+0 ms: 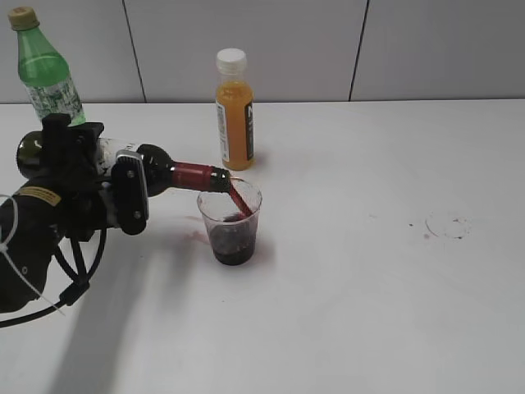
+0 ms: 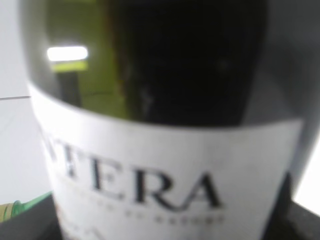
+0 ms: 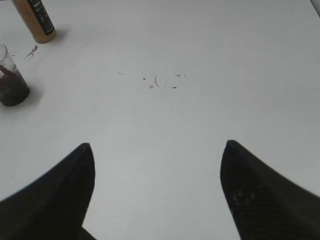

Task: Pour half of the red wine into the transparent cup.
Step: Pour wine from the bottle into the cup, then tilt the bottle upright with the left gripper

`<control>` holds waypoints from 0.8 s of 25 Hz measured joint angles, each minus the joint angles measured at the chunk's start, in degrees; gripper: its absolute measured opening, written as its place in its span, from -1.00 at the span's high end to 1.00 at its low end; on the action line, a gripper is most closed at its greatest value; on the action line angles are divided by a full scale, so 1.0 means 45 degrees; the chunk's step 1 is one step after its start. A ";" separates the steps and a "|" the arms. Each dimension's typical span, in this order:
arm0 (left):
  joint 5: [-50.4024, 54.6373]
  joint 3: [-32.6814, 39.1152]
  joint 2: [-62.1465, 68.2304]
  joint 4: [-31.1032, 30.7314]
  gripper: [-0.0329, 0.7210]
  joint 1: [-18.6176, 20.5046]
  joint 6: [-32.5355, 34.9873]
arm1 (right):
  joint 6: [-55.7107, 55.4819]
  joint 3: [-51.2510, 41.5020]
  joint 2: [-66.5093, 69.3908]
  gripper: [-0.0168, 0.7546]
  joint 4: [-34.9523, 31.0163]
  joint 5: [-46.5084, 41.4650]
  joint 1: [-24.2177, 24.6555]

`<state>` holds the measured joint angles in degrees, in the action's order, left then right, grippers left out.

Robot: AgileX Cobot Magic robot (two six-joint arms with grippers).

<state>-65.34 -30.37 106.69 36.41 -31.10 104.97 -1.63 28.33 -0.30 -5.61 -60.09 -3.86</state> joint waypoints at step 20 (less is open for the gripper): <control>-0.0010 -0.0014 0.0000 0.0082 -0.53 0.0000 0.0064 | 0.0015 0.0000 0.0000 -0.57 0.0000 0.0000 0.0000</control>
<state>-65.39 -30.43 106.69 36.78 -31.10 105.25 -1.56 28.33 -0.30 -5.61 -60.09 -3.86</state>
